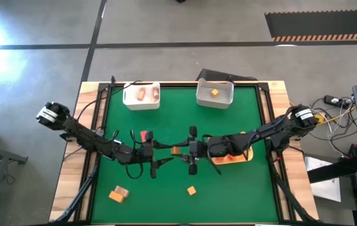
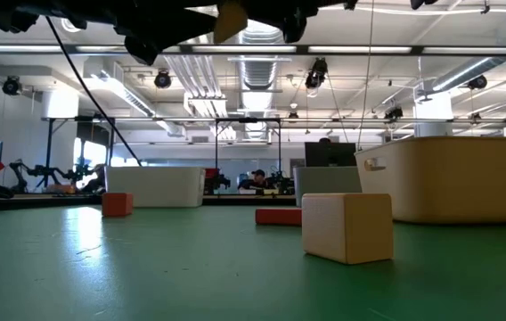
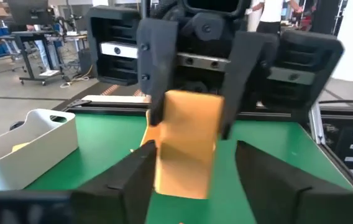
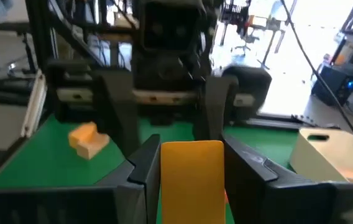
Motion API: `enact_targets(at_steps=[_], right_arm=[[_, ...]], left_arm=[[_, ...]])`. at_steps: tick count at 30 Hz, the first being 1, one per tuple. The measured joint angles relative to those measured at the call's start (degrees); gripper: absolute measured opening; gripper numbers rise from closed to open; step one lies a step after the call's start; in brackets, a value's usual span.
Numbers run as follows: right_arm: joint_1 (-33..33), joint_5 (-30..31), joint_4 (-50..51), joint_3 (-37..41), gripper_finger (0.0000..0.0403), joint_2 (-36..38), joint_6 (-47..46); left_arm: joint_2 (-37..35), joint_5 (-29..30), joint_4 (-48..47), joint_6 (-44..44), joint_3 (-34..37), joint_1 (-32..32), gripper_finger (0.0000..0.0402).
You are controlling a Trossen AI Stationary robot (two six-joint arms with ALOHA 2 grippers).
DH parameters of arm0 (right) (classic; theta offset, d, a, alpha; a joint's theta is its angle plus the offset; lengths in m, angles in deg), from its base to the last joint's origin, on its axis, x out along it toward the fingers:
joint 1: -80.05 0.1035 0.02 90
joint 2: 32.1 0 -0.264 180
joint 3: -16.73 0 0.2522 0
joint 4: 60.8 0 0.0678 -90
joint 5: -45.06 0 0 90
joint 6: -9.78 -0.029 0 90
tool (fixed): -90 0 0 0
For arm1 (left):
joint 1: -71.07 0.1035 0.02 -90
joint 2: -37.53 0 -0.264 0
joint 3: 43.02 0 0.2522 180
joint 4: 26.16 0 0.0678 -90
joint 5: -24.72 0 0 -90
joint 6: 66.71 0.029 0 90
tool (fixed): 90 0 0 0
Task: Sort & place blocks by color
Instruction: Put the yellow block into the gray bin
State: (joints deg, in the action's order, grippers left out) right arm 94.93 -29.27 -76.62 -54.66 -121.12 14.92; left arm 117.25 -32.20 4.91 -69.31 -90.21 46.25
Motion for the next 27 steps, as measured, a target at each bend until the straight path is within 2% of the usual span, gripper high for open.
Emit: enact_targets(at_steps=[5, 8, 11, 15, 21, 24, 27], right_arm=[[-2.74, 0.85, 13.11, -0.59, 0.0117, 4.57, 0.88], [-7.24, 2.9, 24.15, -1.64, 0.0117, 8.19, 0.06], [-14.28, 4.02, 32.36, -1.99, 0.0117, 10.75, -1.1], [-26.36, 3.85, 37.12, -1.02, 0.0117, 11.23, -2.74], [-45.87, 2.99, 38.03, 0.73, 0.0117, 5.84, -12.18], [-51.08, -2.29, 38.16, 0.8, 0.0117, 3.03, -12.8], [-53.12, -3.71, 37.63, 0.6, 0.0117, 1.04, -13.15]], left_arm=[[-1.83, 0.52, -1.24, 4.2, 0.31, 1.1, 0.0274], [-4.89, 0.49, -4.81, 6.35, 0.6, 2.67, 0.0298], [-8.83, 0.77, -9.23, 7.66, 1.04, 5.41, 0.0302], [-13.32, 0.8, -15.18, 9.24, 1.62, 10.16, 0.0297], [-17.88, 0.88, -22.75, 10.7, 2.09, 18.89, 0.0294], [-18.74, 0.86, -24.49, 11.3, 2.47, 22.85, 0.0294], [-19.46, 0.87, -24.37, 11.56, 3.37, 25.44, 0.0294]])
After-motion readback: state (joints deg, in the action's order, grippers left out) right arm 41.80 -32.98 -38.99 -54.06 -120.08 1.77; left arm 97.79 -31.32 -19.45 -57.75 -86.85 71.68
